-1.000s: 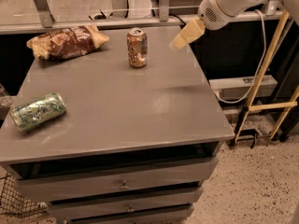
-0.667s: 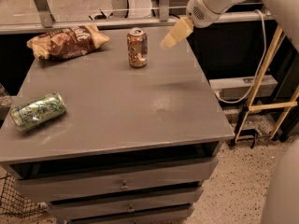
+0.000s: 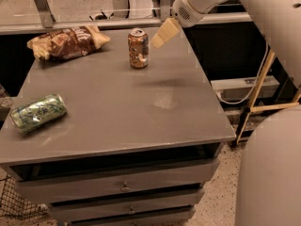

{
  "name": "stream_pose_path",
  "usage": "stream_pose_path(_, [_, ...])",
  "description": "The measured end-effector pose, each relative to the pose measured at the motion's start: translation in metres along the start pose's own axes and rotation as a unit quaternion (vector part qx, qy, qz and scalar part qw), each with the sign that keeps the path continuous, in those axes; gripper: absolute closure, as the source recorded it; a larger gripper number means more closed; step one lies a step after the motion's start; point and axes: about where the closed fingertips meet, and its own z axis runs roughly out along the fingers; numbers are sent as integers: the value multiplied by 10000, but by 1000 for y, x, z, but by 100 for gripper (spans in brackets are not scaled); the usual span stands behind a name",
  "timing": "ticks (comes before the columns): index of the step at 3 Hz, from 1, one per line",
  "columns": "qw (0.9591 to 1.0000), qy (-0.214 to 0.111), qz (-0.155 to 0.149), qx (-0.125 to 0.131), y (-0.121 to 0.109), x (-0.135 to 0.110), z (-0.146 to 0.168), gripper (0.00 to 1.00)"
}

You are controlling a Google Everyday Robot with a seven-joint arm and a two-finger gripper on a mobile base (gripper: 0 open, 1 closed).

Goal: Pick orange can

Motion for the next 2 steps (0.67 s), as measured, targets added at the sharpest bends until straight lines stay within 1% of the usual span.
stream_pose_path(1, [9991,-114,-248,-320,12,-16,17,0])
stream_pose_path(2, [9954,-58,-623,-731,26,-27,42,0])
